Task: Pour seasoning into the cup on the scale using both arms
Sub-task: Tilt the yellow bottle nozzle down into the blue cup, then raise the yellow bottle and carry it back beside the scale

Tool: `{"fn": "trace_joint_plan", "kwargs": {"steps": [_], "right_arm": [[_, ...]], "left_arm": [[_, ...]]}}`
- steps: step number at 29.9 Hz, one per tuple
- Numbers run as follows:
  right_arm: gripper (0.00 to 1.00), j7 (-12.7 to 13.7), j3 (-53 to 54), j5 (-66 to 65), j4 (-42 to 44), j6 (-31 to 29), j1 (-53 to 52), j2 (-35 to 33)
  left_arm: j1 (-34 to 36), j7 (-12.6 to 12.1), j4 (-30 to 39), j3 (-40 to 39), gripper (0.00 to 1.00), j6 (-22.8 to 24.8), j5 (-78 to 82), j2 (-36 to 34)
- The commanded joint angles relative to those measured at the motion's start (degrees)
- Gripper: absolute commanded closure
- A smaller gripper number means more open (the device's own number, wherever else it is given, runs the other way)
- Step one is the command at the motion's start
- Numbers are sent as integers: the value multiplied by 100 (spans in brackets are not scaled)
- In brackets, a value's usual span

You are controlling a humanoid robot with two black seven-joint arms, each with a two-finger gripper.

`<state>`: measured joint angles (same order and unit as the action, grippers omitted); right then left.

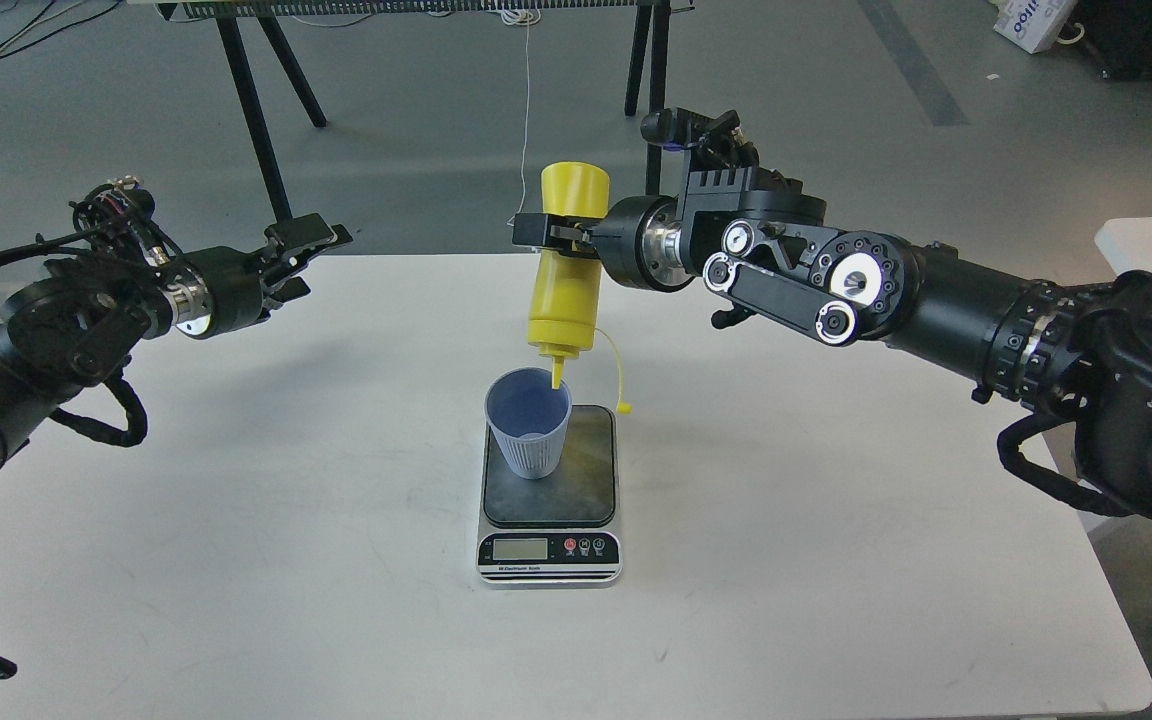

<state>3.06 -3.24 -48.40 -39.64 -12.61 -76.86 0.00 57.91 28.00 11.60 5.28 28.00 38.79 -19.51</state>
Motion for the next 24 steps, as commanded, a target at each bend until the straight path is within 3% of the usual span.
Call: {"fn": "trace_joint_plan", "kwargs": {"steps": [1, 10, 18, 24], "right_arm": [[98, -16, 7, -3, 0, 22, 31, 0], [98, 54, 1043, 67, 88, -66, -4, 0], [98, 230, 2263, 1428, 70, -31, -338, 0], [98, 730, 4205, 2289, 26, -31, -365, -122]], "left_arm": [[-8, 0, 0, 0, 0, 0, 6, -1], [-25, 0, 0, 0, 0, 0, 6, 8], [10, 0, 0, 0, 0, 0, 6, -9], [45, 0, -9, -9, 0, 0, -12, -36]]}}
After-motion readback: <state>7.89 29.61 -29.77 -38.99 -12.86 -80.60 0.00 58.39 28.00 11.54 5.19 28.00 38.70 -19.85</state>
